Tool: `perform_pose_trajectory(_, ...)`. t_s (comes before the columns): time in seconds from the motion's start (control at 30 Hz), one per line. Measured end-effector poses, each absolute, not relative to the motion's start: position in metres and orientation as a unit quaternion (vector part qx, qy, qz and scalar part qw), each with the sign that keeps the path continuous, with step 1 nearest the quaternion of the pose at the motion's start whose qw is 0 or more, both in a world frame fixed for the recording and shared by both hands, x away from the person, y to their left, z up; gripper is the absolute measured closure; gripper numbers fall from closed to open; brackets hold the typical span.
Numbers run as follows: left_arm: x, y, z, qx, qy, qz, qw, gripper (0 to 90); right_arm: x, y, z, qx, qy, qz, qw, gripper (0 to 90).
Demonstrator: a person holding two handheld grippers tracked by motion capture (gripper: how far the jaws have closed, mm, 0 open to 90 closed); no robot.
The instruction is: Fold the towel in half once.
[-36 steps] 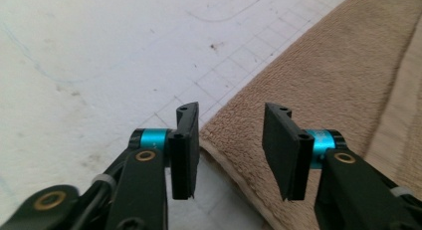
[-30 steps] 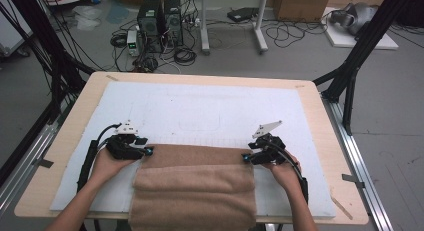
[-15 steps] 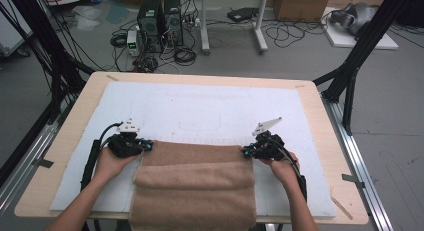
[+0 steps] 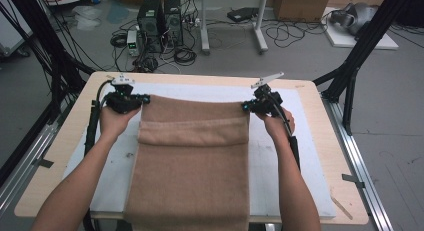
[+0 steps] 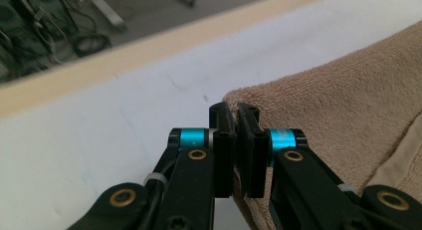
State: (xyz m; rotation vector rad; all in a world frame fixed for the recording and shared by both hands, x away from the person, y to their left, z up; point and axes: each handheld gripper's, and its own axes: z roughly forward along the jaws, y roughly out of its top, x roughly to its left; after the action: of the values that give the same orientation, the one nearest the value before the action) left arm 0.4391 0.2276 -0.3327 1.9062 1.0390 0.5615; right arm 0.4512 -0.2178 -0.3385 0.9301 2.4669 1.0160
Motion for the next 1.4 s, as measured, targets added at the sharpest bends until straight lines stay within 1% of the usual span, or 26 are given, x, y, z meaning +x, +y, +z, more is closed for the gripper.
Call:
perform_pose_trajectory(0.1,0.445,0.225,-0.312,0.756,0.406,0.252,0.447,85.2,0.462,-0.218,-0.319,0.334,0.853,0.365,0.167,84.2)
perform_pose_trajectory(0.13,0.446,0.224,-0.312,0.761,0.398,0.255,0.445,83.3,0.466,-0.219,-0.316,0.340,0.849,0.363,0.177,83.8)
perform_pose_trajectory(0.17,0.447,0.222,-0.316,0.769,0.398,0.247,0.435,76.6,0.468,-0.220,-0.317,0.348,0.845,0.365,0.177,80.8)
perform_pose_trajectory(0.2,0.448,0.222,-0.321,0.776,0.399,0.239,0.425,70.3,0.471,-0.220,-0.321,0.354,0.844,0.364,0.171,71.8)
perform_pose_trajectory(0.23,0.448,0.223,-0.328,0.779,0.400,0.235,0.422,66.4,0.472,-0.219,-0.327,0.364,0.844,0.358,0.167,63.4)
perform_pose_trajectory(0.27,0.447,0.225,-0.335,0.779,0.403,0.229,0.423,64.1,0.473,-0.219,-0.334,0.369,0.845,0.352,0.161,59.6)
perform_pose_trajectory(0.37,0.444,0.231,-0.355,0.783,0.419,0.205,0.412,55.0,0.467,-0.217,-0.356,0.369,0.854,0.336,0.145,52.4)
perform_pose_trajectory(0.47,0.440,0.234,-0.371,0.784,0.421,0.191,0.413,53.4,0.459,-0.217,-0.375,0.361,0.858,0.337,0.141,51.1)
perform_pose_trajectory(0.5,0.438,0.235,-0.377,0.786,0.421,0.182,0.415,52.7,0.459,-0.217,-0.379,0.364,0.861,0.330,0.135,47.7)
perform_pose_trajectory(0.53,0.437,0.234,-0.381,0.786,0.421,0.178,0.417,52.3,0.459,-0.216,-0.384,0.370,0.865,0.319,0.115,46.3)
perform_pose_trajectory(0.57,0.435,0.234,-0.385,0.788,0.420,0.176,0.415,52.3,0.459,-0.215,-0.386,0.370,0.868,0.315,0.106,46.3)
perform_pose_trajectory(0.63,0.433,0.232,-0.393,0.792,0.419,0.169,0.411,51.7,0.456,-0.210,-0.386,0.364,0.871,0.312,0.108,46.2)
perform_pose_trajectory(0.73,0.430,0.231,-0.402,0.797,0.416,0.164,0.406,51.2,0.446,-0.205,-0.386,0.339,0.866,0.336,0.147,47.5)
perform_pose_trajectory(0.8,0.428,0.229,-0.407,0.798,0.413,0.158,0.409,51.3,0.443,-0.205,-0.389,0.342,0.865,0.340,0.137,46.6)
perform_pose_trajectory(0.9,0.425,0.223,-0.411,0.811,0.402,0.139,0.401,51.5,0.438,-0.207,-0.396,0.343,0.858,0.356,0.139,46.8)
perform_pose_trajectory(1.0,0.421,0.214,-0.412,0.825,0.383,0.139,0.391,54.7,0.436,-0.208,-0.404,0.348,0.862,0.344,0.132,47.7)
perform_pose_trajectory(1.1,0.419,0.209,-0.414,0.833,0.376,0.142,0.381,55.2,0.434,-0.209,-0.408,0.351,0.862,0.344,0.127,48.4)
perform_pose_trajectory(1.2,0.413,0.211,-0.419,0.823,0.385,0.151,0.390,55.7,0.432,-0.210,-0.413,0.355,0.862,0.342,0.121,49.2)
perform_pose_trajectory(1.27,0.409,0.214,-0.423,0.820,0.387,0.171,0.386,55.9,0.432,-0.210,-0.416,0.355,0.862,0.341,0.120,49.2)
perform_pose_trajectory(1.33,0.406,0.217,-0.426,0.812,0.395,0.166,0.395,56.5,0.431,-0.210,-0.418,0.354,0.862,0.341,0.121,49.3)
perform_pose_trajectory(1.4,0.406,0.219,-0.429,0.814,0.397,0.158,0.393,56.5,0.431,-0.210,-0.421,0.357,0.861,0.342,0.119,50.4)
